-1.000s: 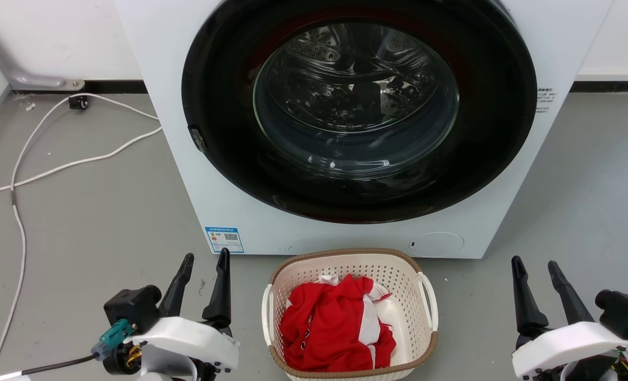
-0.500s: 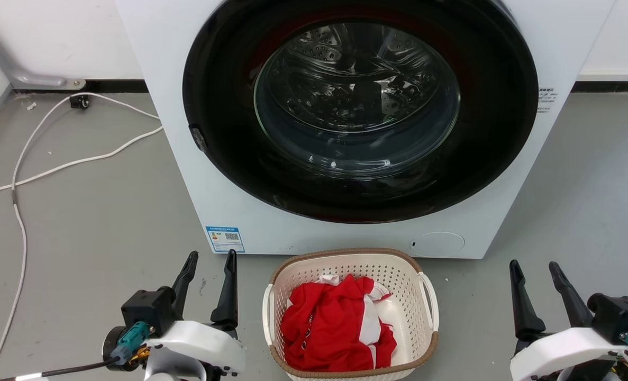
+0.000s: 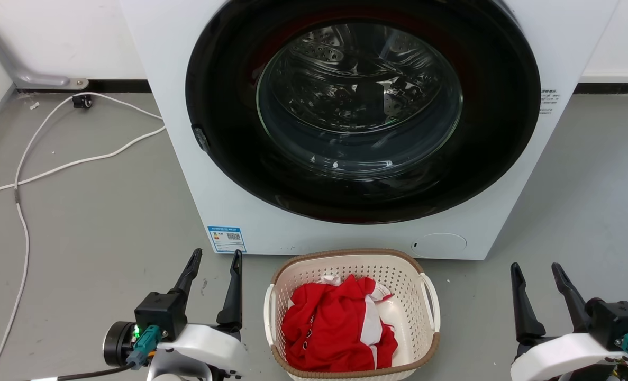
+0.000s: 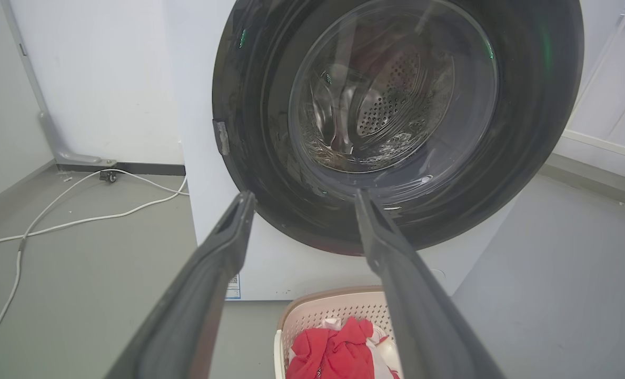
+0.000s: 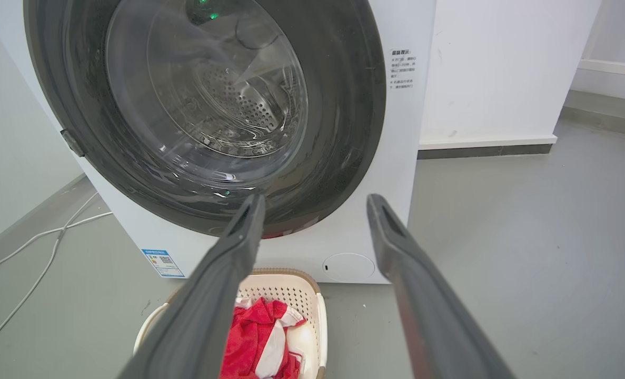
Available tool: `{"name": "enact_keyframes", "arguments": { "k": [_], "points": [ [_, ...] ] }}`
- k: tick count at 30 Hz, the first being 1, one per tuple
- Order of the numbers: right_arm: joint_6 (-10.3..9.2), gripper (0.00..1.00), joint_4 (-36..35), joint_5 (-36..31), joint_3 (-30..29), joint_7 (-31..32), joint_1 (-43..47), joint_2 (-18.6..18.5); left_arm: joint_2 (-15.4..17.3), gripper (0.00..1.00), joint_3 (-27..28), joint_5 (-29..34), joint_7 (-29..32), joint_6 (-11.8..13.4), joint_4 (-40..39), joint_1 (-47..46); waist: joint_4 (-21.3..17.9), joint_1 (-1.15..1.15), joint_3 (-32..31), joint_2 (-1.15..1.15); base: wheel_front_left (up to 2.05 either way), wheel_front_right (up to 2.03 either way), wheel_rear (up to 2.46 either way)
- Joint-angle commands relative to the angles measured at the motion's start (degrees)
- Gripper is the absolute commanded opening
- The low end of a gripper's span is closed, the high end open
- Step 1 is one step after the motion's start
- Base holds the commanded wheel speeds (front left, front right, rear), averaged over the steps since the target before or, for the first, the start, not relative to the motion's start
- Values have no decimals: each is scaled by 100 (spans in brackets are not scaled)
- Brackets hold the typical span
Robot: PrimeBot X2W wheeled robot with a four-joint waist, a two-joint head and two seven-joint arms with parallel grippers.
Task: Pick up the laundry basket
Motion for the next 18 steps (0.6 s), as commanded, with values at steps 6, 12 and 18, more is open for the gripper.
{"name": "enact_keyframes", "arguments": {
  "k": [6,12,18],
  "points": [
    [-2,100,10,-147,-33,-131,47,11,-35,100,-25,318,-109,-7,-26,4,9,0,-6,0,0,0,0],
    [-2,100,23,-290,-47,-220,58,12,-56,100,-21,492,-165,-10,-1,29,11,0,-4,0,0,0,0],
    [-2,100,77,-408,-41,-298,67,14,-83,100,-14,691,-227,-22,20,54,19,0,1,0,0,0,0]
  ]
}}
